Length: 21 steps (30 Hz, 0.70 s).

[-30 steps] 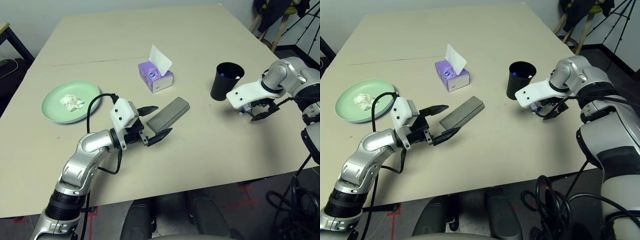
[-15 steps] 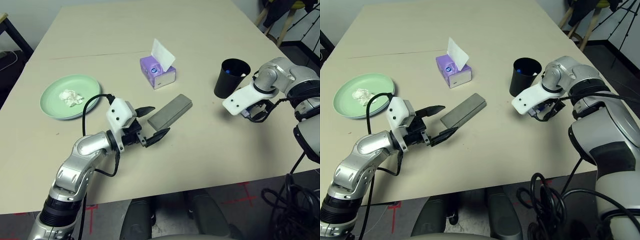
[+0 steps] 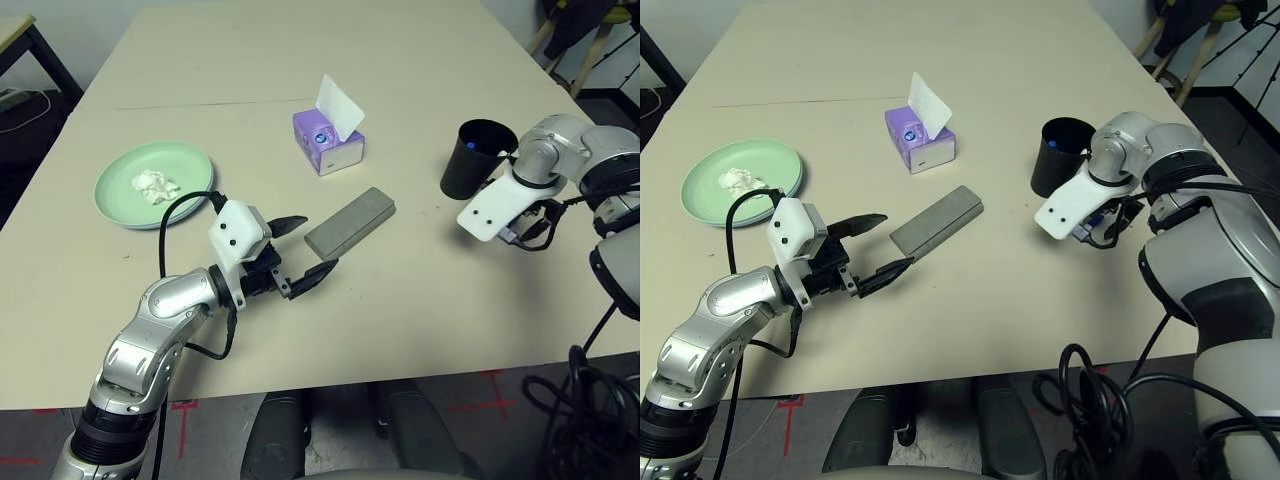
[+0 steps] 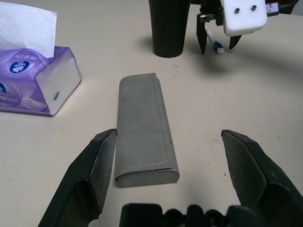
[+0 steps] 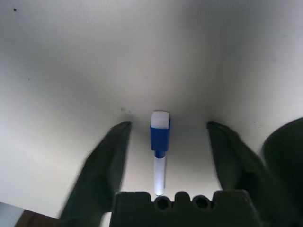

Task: Organize and tidy the items on the table.

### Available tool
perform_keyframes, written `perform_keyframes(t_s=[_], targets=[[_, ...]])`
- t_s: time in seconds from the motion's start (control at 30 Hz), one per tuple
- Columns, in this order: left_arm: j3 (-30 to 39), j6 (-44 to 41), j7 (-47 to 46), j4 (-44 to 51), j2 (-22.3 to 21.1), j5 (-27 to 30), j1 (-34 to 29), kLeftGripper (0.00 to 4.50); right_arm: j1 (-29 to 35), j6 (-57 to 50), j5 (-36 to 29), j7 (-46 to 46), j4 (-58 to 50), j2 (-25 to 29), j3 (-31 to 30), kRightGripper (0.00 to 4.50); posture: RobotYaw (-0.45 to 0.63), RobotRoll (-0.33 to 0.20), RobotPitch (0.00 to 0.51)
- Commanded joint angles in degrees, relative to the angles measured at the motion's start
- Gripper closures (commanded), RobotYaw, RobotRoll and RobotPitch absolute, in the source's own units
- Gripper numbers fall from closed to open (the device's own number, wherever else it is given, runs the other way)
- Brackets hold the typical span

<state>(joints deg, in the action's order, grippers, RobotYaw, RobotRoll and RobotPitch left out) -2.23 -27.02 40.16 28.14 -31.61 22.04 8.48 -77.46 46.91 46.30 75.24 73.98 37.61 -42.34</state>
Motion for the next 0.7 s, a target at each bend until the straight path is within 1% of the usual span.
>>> perform_keyframes(t_s=[0.03,0.1,0.2,0.23,0.37,0.57,0.67,0.7], targets=[[0.2,0.03,0.55,-0.44,-0.61,0.3,0.16,0.0,1.19,1.35,0.56,1.23,0.75,1.13,-0.74,2.04,0.11,0.0,0.223],[0.21,0.09,0.7,-0.68,-0.68,0.35,0.4,0.0,1.3,1.54,0.33,1.48,0.72,1.28,-0.52,2.75,0.1,0.0,0.221],[0.16,0.19,0.93,-1.06,-0.72,0.37,0.77,0.0,1.65,2.01,-0.16,2.3,0.57,1.58,-0.12,3.98,0.1,0.0,0.218],[0.16,0.22,0.98,-1.16,-0.73,0.37,0.85,0.0,1.73,2.08,-0.28,2.46,0.53,1.62,-0.02,4.1,0.1,0.0,0.218],[0.26,0.59,1.47,-1.89,-0.92,0.28,1.32,0.0,1.92,1.44,-3.64,5.69,0.47,1.38,2.55,4.1,0.09,0.0,0.209],[-0.11,1.24,2.06,-2.99,-0.89,0.18,2.12,0.0,1.2,-3.46,-14.41,15.78,-0.9,-0.83,10.57,4.1,0.07,0.0,0.199],[-0.28,1.55,2.36,-3.74,-0.79,0.05,2.68,0.0,0.87,-4.99,-18.42,17.26,-1.31,-1.48,11.42,4.1,0.06,0.0,0.195],[-0.36,1.7,2.48,-4.07,-0.74,0.01,2.93,0.0,0.51,-6.2,-20.99,17.26,-1.29,-2.0,11.36,4.1,0.06,0.0,0.193]])
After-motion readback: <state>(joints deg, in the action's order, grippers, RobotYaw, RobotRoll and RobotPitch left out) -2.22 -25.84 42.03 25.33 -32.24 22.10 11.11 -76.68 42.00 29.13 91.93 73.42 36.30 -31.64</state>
